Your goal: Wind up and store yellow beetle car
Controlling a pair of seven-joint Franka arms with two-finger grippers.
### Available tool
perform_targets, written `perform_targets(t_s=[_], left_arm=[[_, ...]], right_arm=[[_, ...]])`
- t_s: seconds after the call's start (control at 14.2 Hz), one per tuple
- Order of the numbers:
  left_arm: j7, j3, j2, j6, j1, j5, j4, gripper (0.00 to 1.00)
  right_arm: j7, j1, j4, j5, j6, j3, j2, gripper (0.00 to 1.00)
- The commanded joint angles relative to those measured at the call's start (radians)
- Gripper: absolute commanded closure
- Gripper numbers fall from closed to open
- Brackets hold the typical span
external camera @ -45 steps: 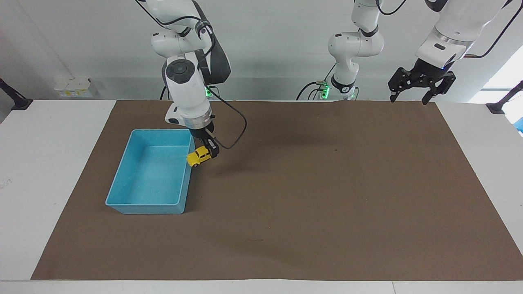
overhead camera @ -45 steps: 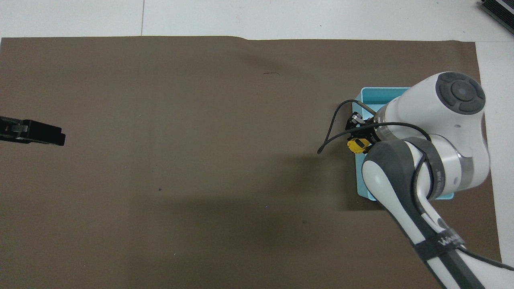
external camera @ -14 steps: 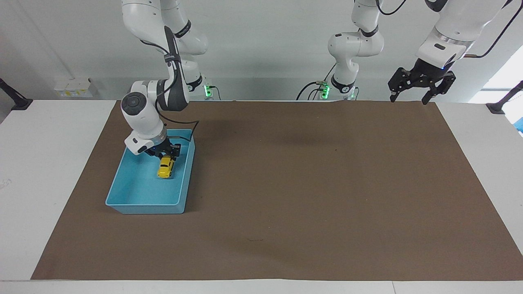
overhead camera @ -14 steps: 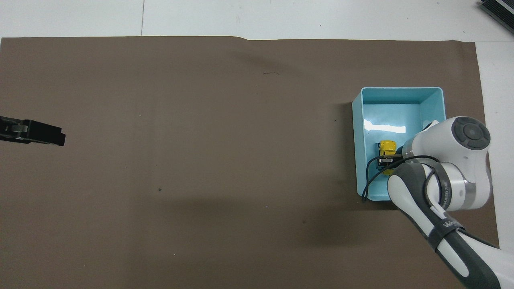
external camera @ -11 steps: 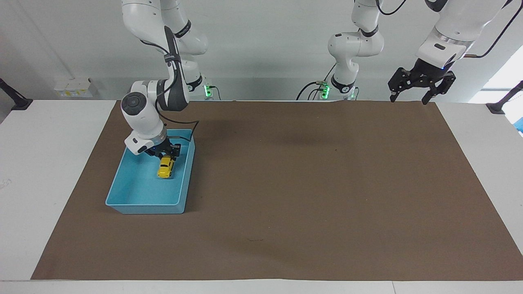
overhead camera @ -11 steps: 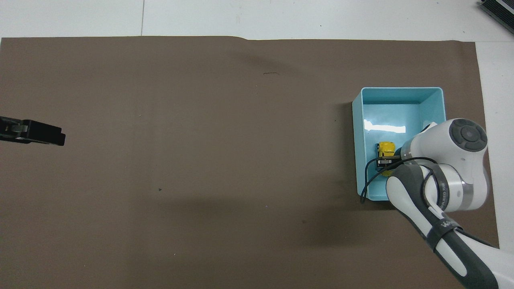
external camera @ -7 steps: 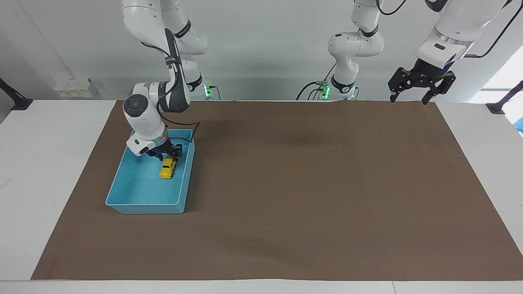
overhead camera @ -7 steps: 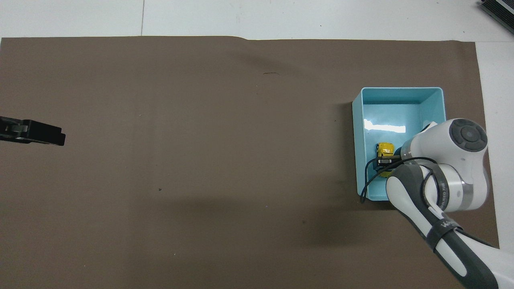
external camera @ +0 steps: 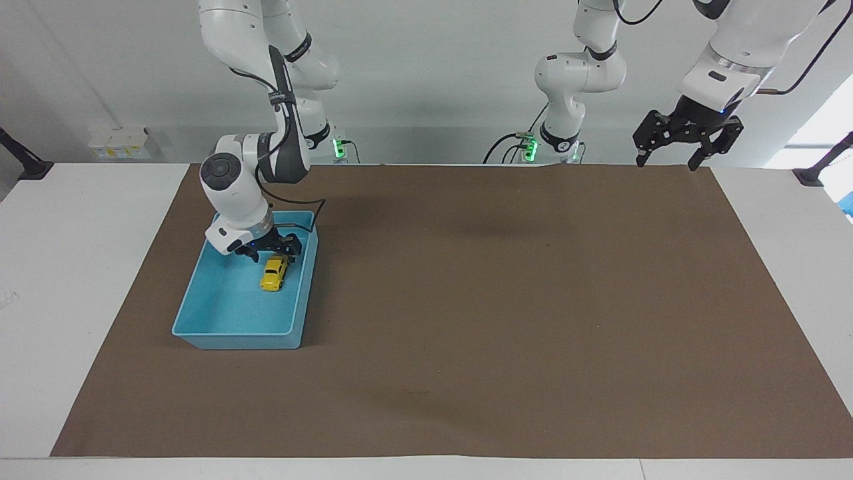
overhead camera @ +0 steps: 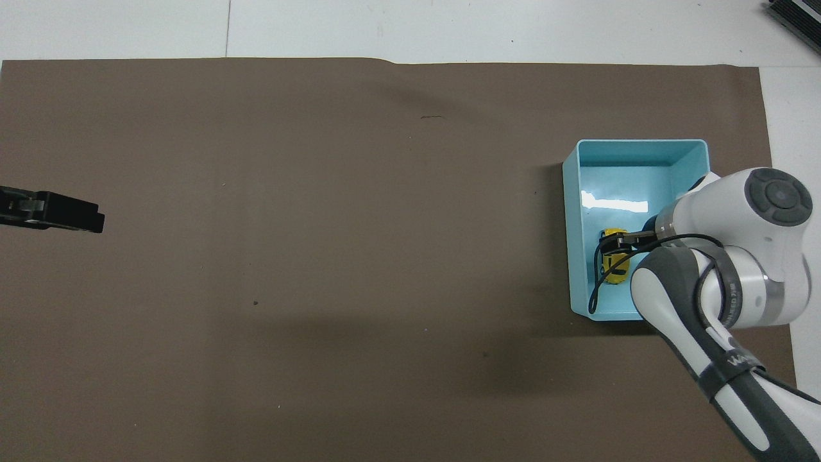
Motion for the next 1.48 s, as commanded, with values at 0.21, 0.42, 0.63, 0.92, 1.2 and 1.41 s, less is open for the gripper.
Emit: perform_targets(t_s=[0.21,0.42,0.63,0.92,1.2,1.41], left_arm=[[0.008,-0.008,-0.015,-0.007,0.019,-0.012,-0.010,0.00],[0.008,-0.008,-0.015,-0.007,0.019,-0.012,-0.010,0.00],[0.008,-0.008,-0.015,-0.007,0.019,-0.012,-0.010,0.00],[0.008,-0.008,-0.015,-0.007,0.019,-0.012,-0.010,0.00],[0.008,-0.008,-0.015,-0.007,0.019,-0.012,-0.012,0.00],[0.008,-0.008,-0.015,-0.007,0.019,-0.012,-0.012,0.00]], right_arm=[[-0.012,-0.009,0.151,-0.007,-0.160,0.006,-0.027,0.00],[-0.012,-0.019,0.237,-0.004,-0.250,0.006,-0.022,0.00],[0.029,-0.020,0.320,0.014,-0.336,0.006,-0.024,0.00],[0.051,-0.019,0.418,0.014,-0.437,0.007,-0.027,0.00],[0.046,-0.011,0.533,0.045,-0.561,0.009,-0.028,0.00],[0.045,-0.011,0.596,0.039,-0.649,0.009,-0.020,0.00]])
